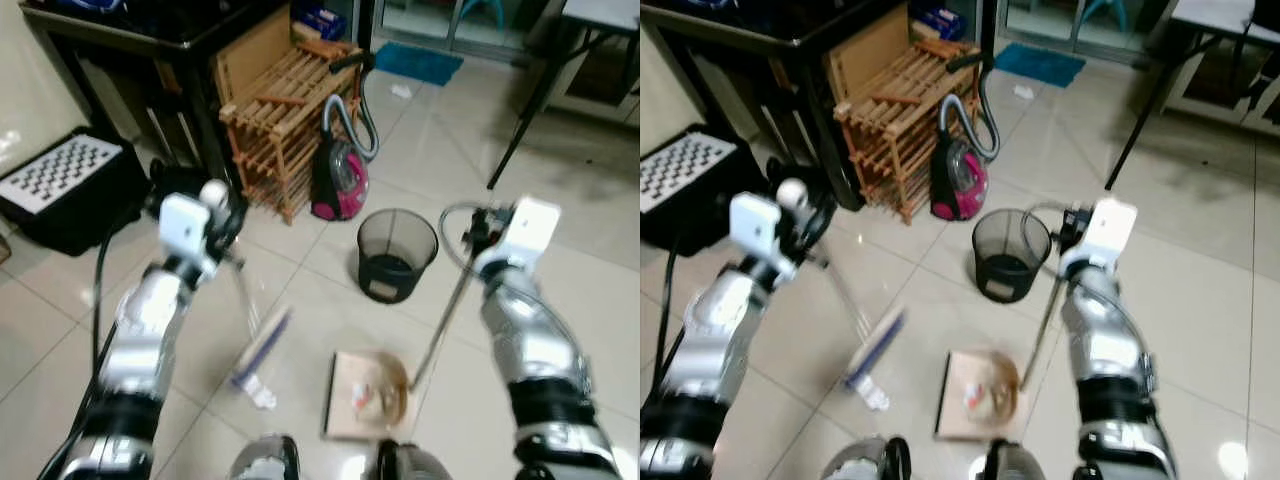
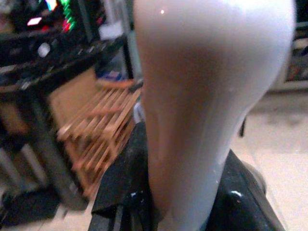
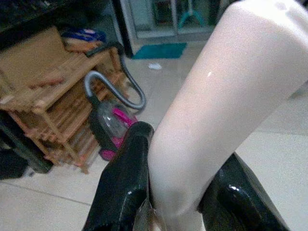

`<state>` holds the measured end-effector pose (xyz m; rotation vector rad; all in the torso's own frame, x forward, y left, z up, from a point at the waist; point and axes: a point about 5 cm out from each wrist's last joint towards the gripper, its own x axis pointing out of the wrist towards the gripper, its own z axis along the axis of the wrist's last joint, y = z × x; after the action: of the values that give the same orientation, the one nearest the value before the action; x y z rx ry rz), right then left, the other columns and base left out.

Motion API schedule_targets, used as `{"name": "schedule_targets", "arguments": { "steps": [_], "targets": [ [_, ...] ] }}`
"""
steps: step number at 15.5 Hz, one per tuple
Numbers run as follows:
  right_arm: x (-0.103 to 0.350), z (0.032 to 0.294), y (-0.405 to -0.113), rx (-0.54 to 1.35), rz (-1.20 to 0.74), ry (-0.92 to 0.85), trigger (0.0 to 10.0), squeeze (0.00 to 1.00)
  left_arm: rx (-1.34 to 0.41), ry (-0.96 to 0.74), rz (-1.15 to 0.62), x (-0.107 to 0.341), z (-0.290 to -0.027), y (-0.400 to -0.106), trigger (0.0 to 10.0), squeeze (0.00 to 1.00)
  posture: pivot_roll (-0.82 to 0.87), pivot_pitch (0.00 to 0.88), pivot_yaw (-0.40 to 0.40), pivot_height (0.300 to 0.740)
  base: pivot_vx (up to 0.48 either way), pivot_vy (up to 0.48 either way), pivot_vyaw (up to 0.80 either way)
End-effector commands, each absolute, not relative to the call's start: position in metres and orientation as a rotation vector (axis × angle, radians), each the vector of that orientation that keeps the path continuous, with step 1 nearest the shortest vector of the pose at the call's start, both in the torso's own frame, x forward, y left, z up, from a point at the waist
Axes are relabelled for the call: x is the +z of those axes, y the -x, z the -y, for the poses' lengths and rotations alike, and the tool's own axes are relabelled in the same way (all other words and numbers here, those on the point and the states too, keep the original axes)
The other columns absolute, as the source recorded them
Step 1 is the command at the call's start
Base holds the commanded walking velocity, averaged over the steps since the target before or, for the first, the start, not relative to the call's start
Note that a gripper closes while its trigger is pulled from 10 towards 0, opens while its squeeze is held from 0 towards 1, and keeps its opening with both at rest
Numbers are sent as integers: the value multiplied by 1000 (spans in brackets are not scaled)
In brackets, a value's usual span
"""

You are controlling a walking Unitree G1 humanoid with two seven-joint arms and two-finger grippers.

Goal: Sweep floor

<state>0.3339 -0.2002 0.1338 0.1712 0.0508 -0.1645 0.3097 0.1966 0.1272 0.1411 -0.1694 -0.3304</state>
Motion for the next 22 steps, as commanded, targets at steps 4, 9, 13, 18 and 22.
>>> {"name": "schedule_targets", "arguments": {
  "steps": [4, 9, 13, 18, 22],
  "targets": [
    [223, 210, -338, -78, 86, -244, 10000, 0, -257, -155, 193, 134, -200, -302, 10000, 0, 21, 32, 59, 740, 0, 0, 0],
    [281, 217, -338, -44, 206, -316, 10000, 0, -218, -229, 209, 140, -199, -305, 10000, 0, 23, 19, 54, 740, 0, 0, 0],
    [291, 219, -343, -92, 311, -344, 10000, 0, -216, -227, 213, 141, -192, -306, 10000, 0, 30, 5, 55, 740, 331, 0, -309],
    [296, 214, -346, -119, 374, -404, 10000, 0, -236, -222, 220, 140, -180, -308, 10000, 0, 27, 0, 61, 740, 410, 0, -800],
    [294, 217, -350, -162, 379, -421, 10000, 0, -232, -221, 219, 141, -182, -307, 10000, 0, 27, 7, 56, 740, 429, 0, -127]
  ]
}}
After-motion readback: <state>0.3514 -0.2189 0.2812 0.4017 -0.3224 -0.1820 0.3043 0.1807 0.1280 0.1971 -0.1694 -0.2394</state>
